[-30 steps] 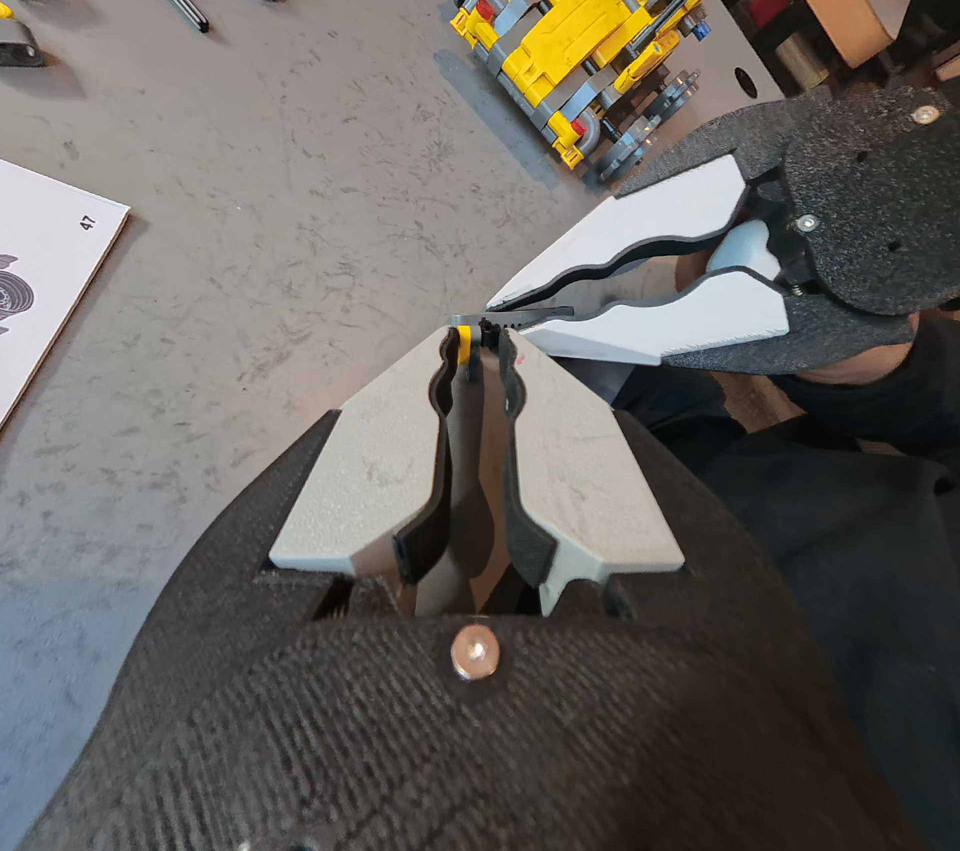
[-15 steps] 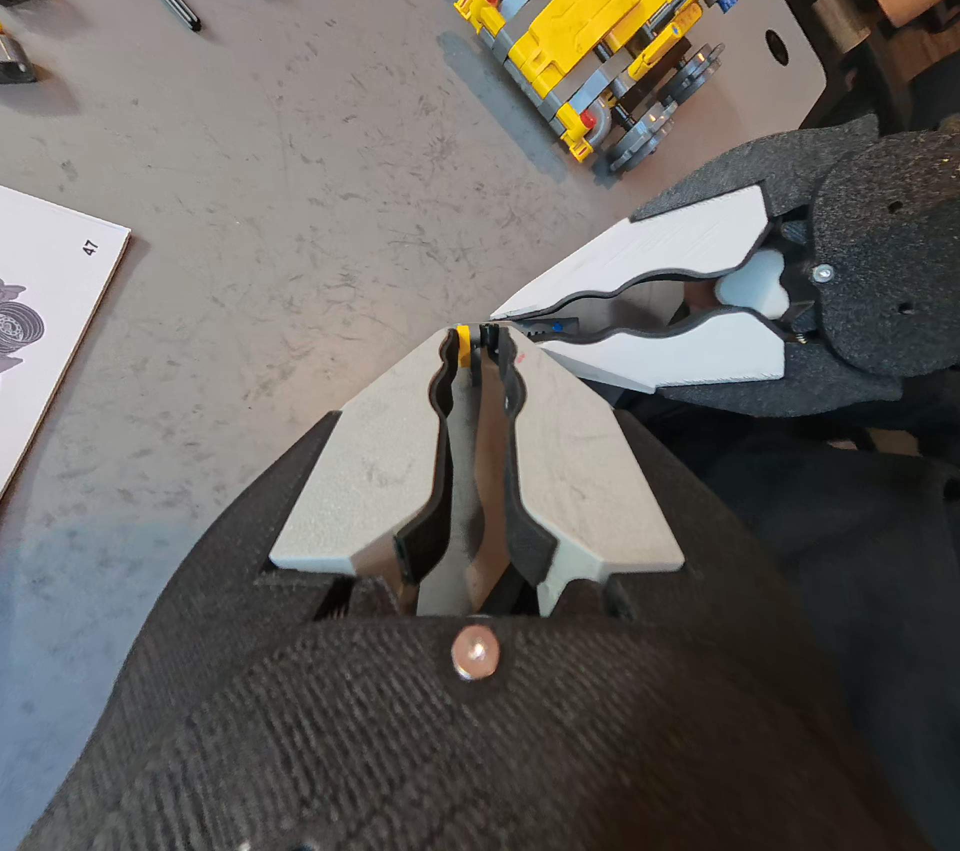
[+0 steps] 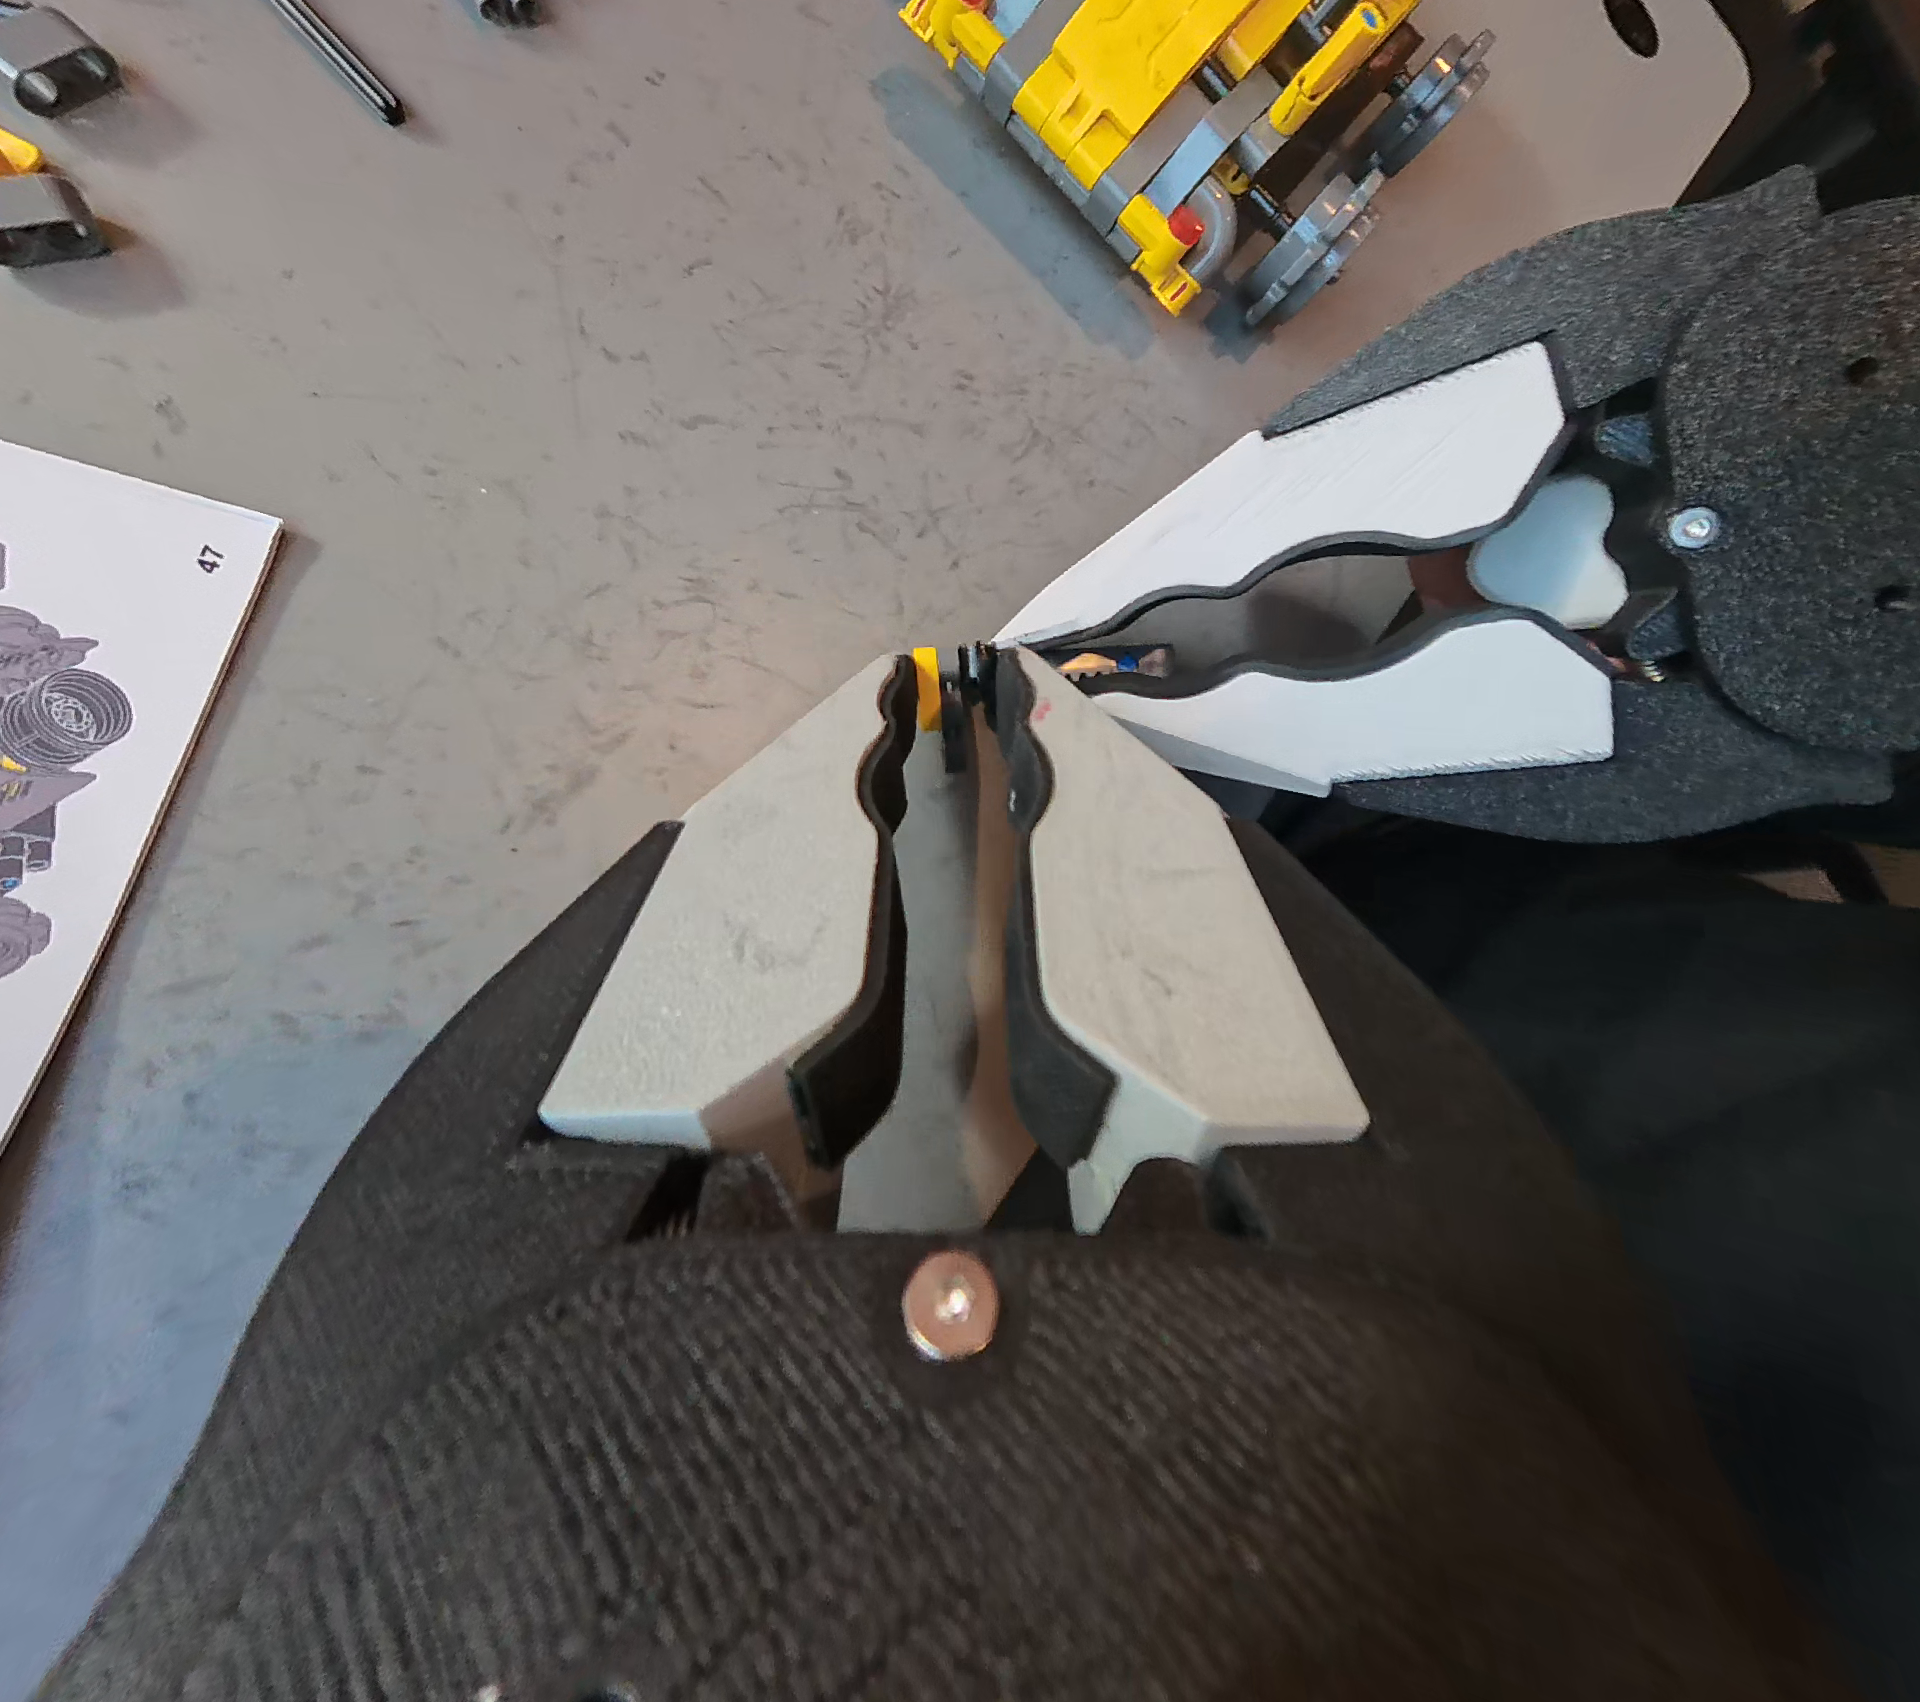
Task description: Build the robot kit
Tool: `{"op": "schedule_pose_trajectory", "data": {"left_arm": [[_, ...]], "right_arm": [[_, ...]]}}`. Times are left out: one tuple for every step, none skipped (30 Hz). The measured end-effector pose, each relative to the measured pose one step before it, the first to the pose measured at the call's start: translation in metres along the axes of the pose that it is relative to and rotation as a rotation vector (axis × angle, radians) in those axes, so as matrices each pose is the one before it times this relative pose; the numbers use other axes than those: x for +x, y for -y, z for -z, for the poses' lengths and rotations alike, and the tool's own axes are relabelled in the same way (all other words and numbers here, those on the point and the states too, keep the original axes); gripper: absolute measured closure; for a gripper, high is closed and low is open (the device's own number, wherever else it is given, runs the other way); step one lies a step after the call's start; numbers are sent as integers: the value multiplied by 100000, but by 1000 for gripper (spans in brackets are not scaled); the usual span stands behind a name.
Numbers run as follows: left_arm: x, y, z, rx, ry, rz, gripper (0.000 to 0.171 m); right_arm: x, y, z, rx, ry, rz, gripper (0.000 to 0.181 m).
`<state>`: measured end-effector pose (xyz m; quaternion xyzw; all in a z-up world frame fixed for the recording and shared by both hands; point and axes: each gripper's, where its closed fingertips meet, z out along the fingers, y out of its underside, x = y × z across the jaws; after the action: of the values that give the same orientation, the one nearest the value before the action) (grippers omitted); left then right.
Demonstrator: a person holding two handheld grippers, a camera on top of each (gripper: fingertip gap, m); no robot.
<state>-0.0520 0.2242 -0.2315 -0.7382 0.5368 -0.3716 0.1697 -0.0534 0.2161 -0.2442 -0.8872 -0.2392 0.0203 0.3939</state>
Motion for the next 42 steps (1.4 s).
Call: {"op": "schedule_pose_trajectory", "data": {"left_arm": [[3, -15, 7, 736, -122, 651, 158], [0, -15, 19, 756, -56, 591, 158], [-3, -1, 0, 746, 155, 459, 158], [4, 9, -8, 624, 317, -14, 157], [-10, 15, -12, 311, 252, -115, 158], [2, 13, -14, 74, 95, 66, 158], [-8, -8, -10, -53, 3, -82, 157], [-1, -6, -10, -180, -30, -147, 158], [1, -9, 2, -250, 1, -108, 158], [6, -8, -7, -304, 145, -234, 157], [1, -10, -7, -355, 278, -373, 157], [0, 3, -9, -295, 311, -191, 157], [0, 7, -4, -34, 324, -25, 157], [3, 15, -2, 222, 358, -101, 157], [9, 11, 9, 322, 270, 190, 157], [2, 15, 20, 534, 77, 893, 158], [10, 22, 12, 926, -65, 1157, 158], [0, 29, 2, 909, -243, 950, 158], [22, -32, 1, 349, -490, 916, 158], [23, -214, -72, -669, -739, 810, 157], [32, -287, -121, -953, -769, 953, 157], [-2, -85, -61, 408, -737, 1151, 156], [26, -35, 34, 796, -1210, 1049, 155], [65, -42, 88, 450, -1557, 1233, 155], [148, 0, 217, 567, -2195, 1288, 154], [247, 179, 333, 1433, -2646, 1004, 149], [208, 283, 438, 2040, -2200, 614, 144], [16, 283, 473, 1711, -952, 197, 143], [-140, 196, 458, 1009, -60, -129, 143], [-215, 101, 396, 463, -8, -244, 142], [-250, -8, 317, -171, -201, -29, 140], [-239, -100, 264, -598, -771, 198, 137], [-79, -77, 236, -321, -1970, 408, 136], [97, -39, 253, 70, -3189, 804, 135], [305, 54, 308, 455, -4350, 947, 132], [658, 137, 389, 809, -6372, 395, 131], [960, 165, 418, 845, -7895, -18, 135], [821, 190, 395, 841, -6652, 321, 140], [440, 251, 356, 1109, -3844, 520, 137], [362, 266, 290, 1054, -3110, -149, 133], [595, 207, 155, 487, -4075, -659, 132], [829, 123, 9, -91, -5115, -617, 130]], "right_arm": [[-7, 3, 2, 33, -41, 13, 174], [5, -8, -3, 8, -81, 119, 174], [-2, 12, -6, 55, -17, 66, 174], [0, -11, -1, 43, 38, 35, 174], [1, 3, -5, 11, 82, -16, 174], [3, -1, -3, 9, 104, -63, 174], [1, 2, 6, -47, 87, -23, 174], [2, -2, -3, -55, 55, 74, 174], [-3, 1, -4, -37, 60, 19, 174], [-3, 2, -5, -26, 48, -4, 174], [-5, -5, 2, -67, 24, 107, 174], [-1, 11, -3, -86, 65, 96, 174], [-9, -2, -3, -55, 111, 29, 174], [8, 4, 2, 40, 229, -201, 174], [-8, 1, -3, 112, 283, -237, 174], [6, 8, 5, 137, 264, -231, 174], [-2, 12, -5, 53, 278, -322, 174], [1, 0, 1, -30, 256, -317, 174], [3, 7, -2, 14, 244, -312, 174], [-29, 12, 2, 75, 319, -237, 174], [-71, 26, -4, 174, 594, -286, 175], [-11, 6, 13, 115, 148, -191, 175], [-23, 19, 6, 213, 268, -119, 175], [-4, 18, 19, 177, 145, -240, 175], [4, 2, -4, 30, 29, -204, 175], [-4, 8, 5, 47, 142, -231, 175], [-6, 12, 14, 53, 244, -206, 175], [-26, 5, 10, 66, 292, -187, 175], [-37, 23, 14, 127, 328, 34, 175], [-76, 29, 21, 247, 444, 166, 175], [-93, 83, 76, 677, 388, 390, 175], [-149, 222, 152, 1662, 441, 701, 175], [-260, 403, 233, 2981, 949, 1047, 175], [-186, 498, 317, 3585, 217, 1567, 174], [-40, 508, 354, 3722, -937, 2520, 174], [-85, 607, 427, 4506, -986, 4083, 174], [-24, 602, 463, 4487, -1582, 4960, 174], [124, 610, 515, 3904, -2634, 5294, 174], [-122, 840, 569, 4931, -1281, 6346, 174], [-288, 986, 589, 5386, -548, 7067, 174], [-260, 920, 503, 4493, -898, 7643, 174], [-147, 730, 364, 2977, -1643, 7908, 174]]}}
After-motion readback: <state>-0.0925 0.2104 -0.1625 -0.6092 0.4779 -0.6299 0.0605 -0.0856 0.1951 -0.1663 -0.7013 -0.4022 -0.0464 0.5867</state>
